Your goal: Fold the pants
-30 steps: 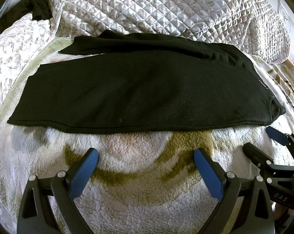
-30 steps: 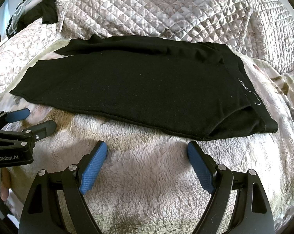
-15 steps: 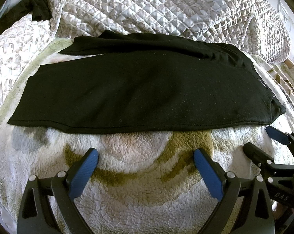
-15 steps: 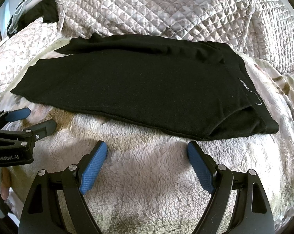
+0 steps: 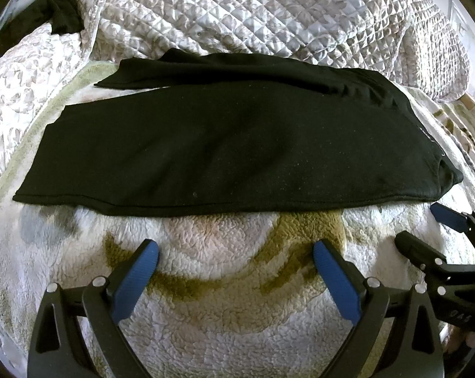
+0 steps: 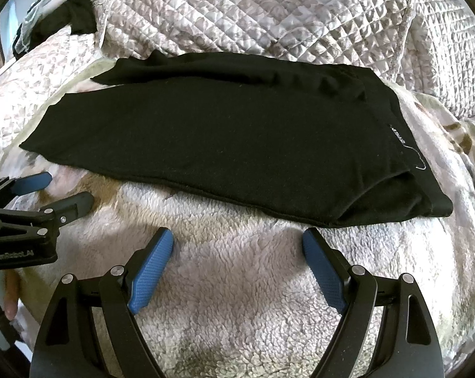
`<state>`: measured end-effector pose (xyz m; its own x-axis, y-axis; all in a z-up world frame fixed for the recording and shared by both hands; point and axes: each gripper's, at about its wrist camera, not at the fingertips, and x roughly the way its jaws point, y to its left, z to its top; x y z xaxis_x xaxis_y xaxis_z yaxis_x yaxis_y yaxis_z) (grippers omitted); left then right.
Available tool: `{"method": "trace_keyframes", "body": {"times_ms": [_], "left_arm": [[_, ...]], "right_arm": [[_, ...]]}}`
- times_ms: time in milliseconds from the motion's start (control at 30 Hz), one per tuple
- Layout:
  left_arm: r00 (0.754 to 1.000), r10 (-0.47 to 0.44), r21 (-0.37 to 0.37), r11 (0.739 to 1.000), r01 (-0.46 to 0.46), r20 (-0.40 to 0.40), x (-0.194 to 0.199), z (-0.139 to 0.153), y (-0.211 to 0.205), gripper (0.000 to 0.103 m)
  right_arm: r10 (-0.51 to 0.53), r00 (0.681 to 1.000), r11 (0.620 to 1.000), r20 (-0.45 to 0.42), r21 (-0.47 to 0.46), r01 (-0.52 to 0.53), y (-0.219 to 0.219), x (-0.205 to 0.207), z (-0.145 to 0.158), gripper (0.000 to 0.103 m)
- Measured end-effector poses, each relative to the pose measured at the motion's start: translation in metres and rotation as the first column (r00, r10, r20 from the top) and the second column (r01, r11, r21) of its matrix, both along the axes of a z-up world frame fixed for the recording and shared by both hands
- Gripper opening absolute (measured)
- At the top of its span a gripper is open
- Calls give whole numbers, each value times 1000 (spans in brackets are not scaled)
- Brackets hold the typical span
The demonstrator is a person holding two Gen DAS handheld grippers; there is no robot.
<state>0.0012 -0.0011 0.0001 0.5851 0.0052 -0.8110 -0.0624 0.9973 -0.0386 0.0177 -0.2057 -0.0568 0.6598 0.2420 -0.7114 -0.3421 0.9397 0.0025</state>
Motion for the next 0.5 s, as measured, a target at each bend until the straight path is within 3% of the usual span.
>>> {"method": "trace_keyframes", "body": {"times_ms": [500], "left_arm": [[1000,1,-21,1000,-1,12,-2,5,3,99]], "right_arm": [[15,1000,999,-24,44,-14,-7,-1,10,84]]}}
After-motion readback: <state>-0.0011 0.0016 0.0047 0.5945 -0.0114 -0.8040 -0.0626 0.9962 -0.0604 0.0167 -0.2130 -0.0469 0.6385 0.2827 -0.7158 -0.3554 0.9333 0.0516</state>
